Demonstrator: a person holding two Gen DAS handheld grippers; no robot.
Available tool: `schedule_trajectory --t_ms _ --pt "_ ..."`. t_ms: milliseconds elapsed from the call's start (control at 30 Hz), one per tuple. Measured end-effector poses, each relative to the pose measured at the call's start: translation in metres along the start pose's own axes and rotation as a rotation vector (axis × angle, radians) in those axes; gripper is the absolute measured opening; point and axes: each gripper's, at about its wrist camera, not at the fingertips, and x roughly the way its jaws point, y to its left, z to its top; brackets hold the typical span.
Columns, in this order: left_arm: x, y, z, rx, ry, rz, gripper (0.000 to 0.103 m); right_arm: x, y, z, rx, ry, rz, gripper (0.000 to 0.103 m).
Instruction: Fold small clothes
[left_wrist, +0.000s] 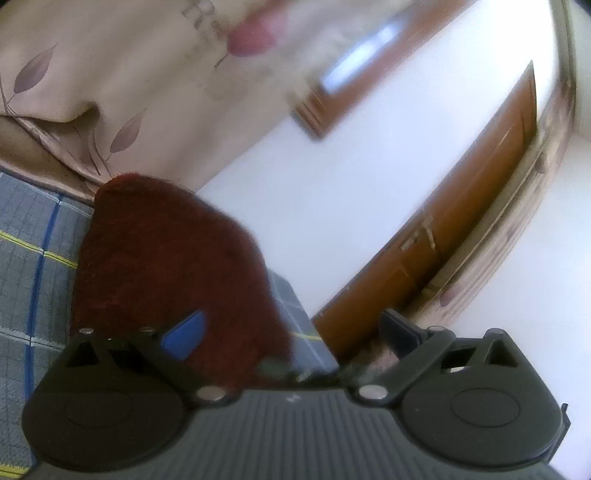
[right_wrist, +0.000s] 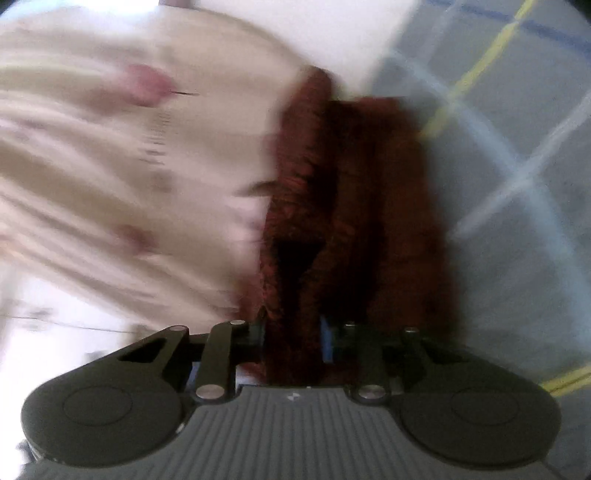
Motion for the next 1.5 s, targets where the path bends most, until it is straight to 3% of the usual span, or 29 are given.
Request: schedule_trajectory --t_ms 33,67,100,133,200,300,400,467,533,600,633,667,700,767,867,967,1033,1067,1100,1200,1267,1333,1433,1500 --pt "0.004 0.002 0.000 -0.007 0.011 0.005 0.101 0.001 0.000 -0.003 -0.023 0.008 -0.004 0.030" --pt "0.007 0.004 -0.001 -0.012 0.019 0.006 0.101 0.003 -0.006 -0.003 -0.036 0.016 -0.071 0.029" --pt "0.011 0.007 -0.003 -0.012 0.024 0.007 0.101 0.002 -0.022 -0.002 -0.015 0.010 -0.146 0.022" --pt "0.015 0.009 -0.004 -0.008 0.029 0.013 0.101 -0.001 -0.037 -0.001 0.025 0.005 -0.164 0.021" --pt "0.022 0.015 -0.008 -0.010 0.039 0.032 0.101 -0.011 -0.049 -0.001 0.062 -0.015 -0.123 0.023" --pt "0.031 0.026 -0.010 -0.026 0.034 0.038 0.101 -0.022 -0.030 -0.005 -0.005 -0.049 -0.095 0.025" --pt "0.043 0.035 -0.011 -0.030 0.063 0.028 0.101 -0.024 -0.019 0.001 -0.058 -0.055 -0.129 0.025" --pt "0.051 0.040 -0.015 -0.030 0.100 0.062 0.101 -0.021 -0.036 0.005 -0.018 -0.039 -0.157 0.023" --pt "0.050 0.042 -0.019 -0.008 0.093 0.039 0.102 -0.021 -0.054 0.003 0.036 -0.019 -0.139 0.022" --pt "0.050 0.043 -0.021 0.010 0.093 0.036 0.102 -0.026 -0.053 0.005 0.047 -0.031 -0.105 0.038" --pt "0.050 0.045 -0.021 0.005 0.091 0.025 0.102 -0.030 -0.046 0.007 0.017 -0.040 -0.106 0.039" --pt "0.049 0.047 -0.021 -0.007 0.088 0.016 0.102 -0.034 -0.033 0.010 -0.046 -0.061 -0.139 0.048" --pt "0.048 0.050 -0.022 -0.016 0.088 0.012 0.102 -0.035 -0.021 0.015 -0.106 -0.077 -0.173 0.064" --pt "0.048 0.053 -0.022 -0.024 0.087 0.009 0.102 -0.035 0.004 0.029 -0.202 -0.118 -0.213 0.076" --pt "0.050 0.051 -0.021 -0.020 0.087 0.010 0.102 -0.018 0.033 0.064 -0.297 -0.132 -0.252 0.076" --pt "0.052 0.049 -0.022 0.000 0.089 0.019 0.102 0.015 0.053 0.099 -0.398 -0.149 -0.360 0.075" --pt "0.052 0.048 -0.023 0.008 0.088 0.022 0.103 0.039 0.058 0.120 -0.434 -0.123 -0.365 0.062" --pt "0.053 0.048 -0.024 0.011 0.087 0.025 0.103 0.051 0.059 0.126 -0.450 -0.107 -0.375 0.037" --pt "0.053 0.047 -0.024 0.014 0.086 0.024 0.103 0.066 0.062 0.130 -0.495 -0.088 -0.416 0.018" --pt "0.055 0.044 -0.027 0.023 0.095 0.008 0.103 0.110 0.055 0.137 -0.652 -0.023 -0.641 0.013" --pt "0.057 0.042 -0.030 0.046 0.101 0.010 0.103 0.125 0.043 0.137 -0.718 -0.007 -0.720 0.012" --pt "0.057 0.040 -0.031 0.060 0.105 0.012 0.103 0.127 0.031 0.143 -0.702 -0.026 -0.733 0.012" --pt "0.057 0.044 -0.031 0.045 0.108 0.006 0.103 0.118 0.015 0.146 -0.623 -0.041 -0.683 0.012" --pt "0.059 0.048 -0.029 0.023 0.107 0.016 0.103 0.115 0.016 0.146 -0.627 -0.045 -0.682 0.020"
